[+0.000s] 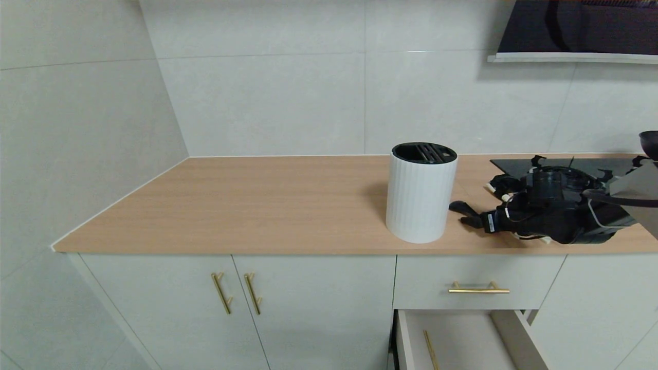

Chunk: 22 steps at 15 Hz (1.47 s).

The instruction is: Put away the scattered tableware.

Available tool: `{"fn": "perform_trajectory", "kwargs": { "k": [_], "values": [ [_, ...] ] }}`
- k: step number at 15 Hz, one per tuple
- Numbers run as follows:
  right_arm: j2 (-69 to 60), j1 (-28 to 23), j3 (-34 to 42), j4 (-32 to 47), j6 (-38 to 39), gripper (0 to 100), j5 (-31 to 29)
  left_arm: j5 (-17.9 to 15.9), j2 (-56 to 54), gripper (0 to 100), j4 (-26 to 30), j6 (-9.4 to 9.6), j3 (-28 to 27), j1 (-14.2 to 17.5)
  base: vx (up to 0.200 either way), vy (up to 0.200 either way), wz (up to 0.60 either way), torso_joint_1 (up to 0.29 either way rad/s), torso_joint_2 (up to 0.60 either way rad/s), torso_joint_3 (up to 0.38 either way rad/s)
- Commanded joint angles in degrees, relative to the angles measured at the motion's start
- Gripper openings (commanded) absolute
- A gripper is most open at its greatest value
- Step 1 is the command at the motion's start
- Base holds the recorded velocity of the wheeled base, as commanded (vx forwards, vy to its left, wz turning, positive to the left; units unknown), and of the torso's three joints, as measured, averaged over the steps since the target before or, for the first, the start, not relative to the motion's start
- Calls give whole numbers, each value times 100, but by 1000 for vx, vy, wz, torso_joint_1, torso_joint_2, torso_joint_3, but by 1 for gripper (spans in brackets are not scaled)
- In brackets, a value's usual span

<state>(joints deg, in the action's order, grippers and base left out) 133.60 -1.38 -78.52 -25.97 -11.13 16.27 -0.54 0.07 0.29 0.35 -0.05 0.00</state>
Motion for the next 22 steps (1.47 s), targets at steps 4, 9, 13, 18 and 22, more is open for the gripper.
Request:
{"fn": "perform_trajectory", "kwargs": {
  "k": [4, 9, 13, 18, 22],
  "values": [
    [17, 32, 12, 13, -3, 0, -1, 1, 1, 100, -3, 0, -4, 0, 0, 0, 0, 0, 0, 0],
    [-53, 138, -32, 57, 269, 0, -89, 1, 1, 100, -3, 0, -4, 0, 0, 0, 0, 0, 0, 0],
    [-783, 305, 38, 742, 612, 0, -907, 1, 1, 100, -3, 0, 5, 0, 0, 0, 0, 0, 0, 0],
    [-2488, 560, 838, 2491, 1799, 0, -1733, 1, 1, 100, -3, 0, 5, 0, 0, 0, 0, 0, 0, 0],
    [-3964, 718, 2561, 2517, 2089, 0, -1803, 1, 1, 100, -3, 0, -4, 0, 0, 0, 0, 0, 0, 0]
  ]
}}
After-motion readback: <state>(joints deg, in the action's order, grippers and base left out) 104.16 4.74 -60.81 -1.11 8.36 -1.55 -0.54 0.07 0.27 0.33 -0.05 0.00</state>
